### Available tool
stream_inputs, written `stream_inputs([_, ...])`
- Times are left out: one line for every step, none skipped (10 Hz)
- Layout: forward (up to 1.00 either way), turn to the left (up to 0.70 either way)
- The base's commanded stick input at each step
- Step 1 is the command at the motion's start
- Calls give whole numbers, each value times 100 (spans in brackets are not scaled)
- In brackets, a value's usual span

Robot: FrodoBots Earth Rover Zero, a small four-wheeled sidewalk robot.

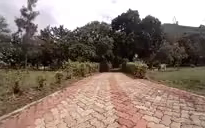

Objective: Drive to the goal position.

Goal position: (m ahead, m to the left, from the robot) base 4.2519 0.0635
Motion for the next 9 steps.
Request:
stream_inputs([70,-26])
stream_inputs([70,-21])
stream_inputs([70,-15])
stream_inputs([70,-9])
stream_inputs([70,-3])
stream_inputs([70,0])
stream_inputs([70,0])
stream_inputs([70,0])
stream_inputs([70,0])
